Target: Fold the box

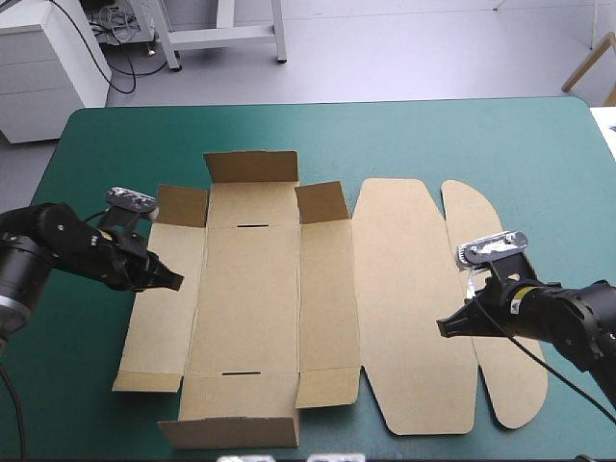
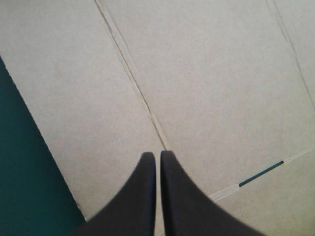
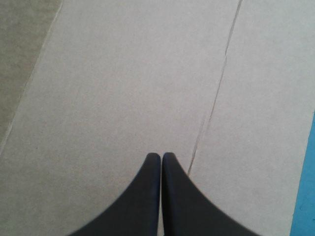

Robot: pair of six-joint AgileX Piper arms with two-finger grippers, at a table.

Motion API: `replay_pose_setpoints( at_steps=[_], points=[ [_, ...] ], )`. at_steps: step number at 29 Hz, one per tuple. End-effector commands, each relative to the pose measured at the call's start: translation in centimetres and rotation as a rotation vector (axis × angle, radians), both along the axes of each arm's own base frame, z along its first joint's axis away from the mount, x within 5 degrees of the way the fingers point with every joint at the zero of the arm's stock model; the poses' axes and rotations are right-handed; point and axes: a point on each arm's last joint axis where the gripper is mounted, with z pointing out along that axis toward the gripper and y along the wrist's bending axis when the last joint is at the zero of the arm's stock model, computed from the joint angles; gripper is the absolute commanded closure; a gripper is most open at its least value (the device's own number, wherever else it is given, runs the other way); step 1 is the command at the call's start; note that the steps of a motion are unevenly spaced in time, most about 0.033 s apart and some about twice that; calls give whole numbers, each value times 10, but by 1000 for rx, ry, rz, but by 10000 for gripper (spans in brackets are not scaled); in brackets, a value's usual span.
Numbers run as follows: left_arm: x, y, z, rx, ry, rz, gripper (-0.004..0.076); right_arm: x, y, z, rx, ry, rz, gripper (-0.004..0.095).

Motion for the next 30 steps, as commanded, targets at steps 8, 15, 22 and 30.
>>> replay_pose_setpoints(
  at_steps=[8,15,22,30],
  points=[
    [-12,90,21,-227,-89,355,708,4,0,11,37,-93,-8,922],
    [-21,119,22,-234,-112,539,707,4,1,12,40,-107,-5,922],
    [-21,120,21,-229,-112,544,482,6,1,13,38,-130,6,922],
    [-20,121,15,-253,-52,565,88,7,1,14,29,-153,24,922]
  ],
)
